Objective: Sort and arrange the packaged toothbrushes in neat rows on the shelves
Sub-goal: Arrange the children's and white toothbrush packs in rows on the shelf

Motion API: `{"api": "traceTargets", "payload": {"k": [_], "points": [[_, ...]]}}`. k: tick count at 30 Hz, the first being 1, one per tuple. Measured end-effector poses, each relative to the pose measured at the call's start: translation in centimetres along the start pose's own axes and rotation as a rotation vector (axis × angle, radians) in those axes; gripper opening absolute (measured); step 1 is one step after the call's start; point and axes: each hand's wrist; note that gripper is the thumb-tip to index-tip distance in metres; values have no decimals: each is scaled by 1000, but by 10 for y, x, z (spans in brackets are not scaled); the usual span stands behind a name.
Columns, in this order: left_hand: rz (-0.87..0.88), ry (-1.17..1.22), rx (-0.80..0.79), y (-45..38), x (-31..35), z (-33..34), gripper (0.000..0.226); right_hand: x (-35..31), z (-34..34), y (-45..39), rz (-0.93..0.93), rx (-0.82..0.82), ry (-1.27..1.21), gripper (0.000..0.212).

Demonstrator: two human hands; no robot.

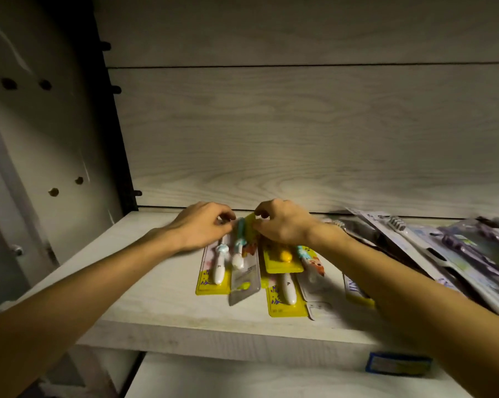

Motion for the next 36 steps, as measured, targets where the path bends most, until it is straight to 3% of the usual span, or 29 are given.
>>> {"api": "traceTargets", "payload": {"k": [7, 13, 16, 21, 25, 27, 30, 36], "points": [[15, 187, 193, -3, -25, 17, 11, 15, 20, -5, -12, 168, -188, 37], [-13, 264, 267, -2, -27, 15, 6, 23, 16, -2, 91, 175, -105, 70], [-30, 162, 286, -1, -31, 4, 7, 28, 12, 1, 162, 189, -78, 70], [-39, 33, 224, 2, -37, -10, 13, 31, 6, -2, 148, 274, -275, 65], [-45, 34, 233, 5, -35, -11, 13, 28, 5, -2, 141, 317, -711, 60], [-48, 28, 252, 5, -35, -14, 14, 27, 8, -3, 145, 313, -812, 59], [-43, 23, 229, 6, -35, -16, 15, 28, 14, -5, 157, 288, -689, 58], [-3, 49, 259, 5, -32, -13, 10, 30, 22, -2, 81, 272, -150, 45]]}}
Point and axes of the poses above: each hand's wrist, its own y-axis away from the middle knuckle, its own z-axis out of the palm, x = y × z, and after that the axes turned 1 degree about -x, right-handed
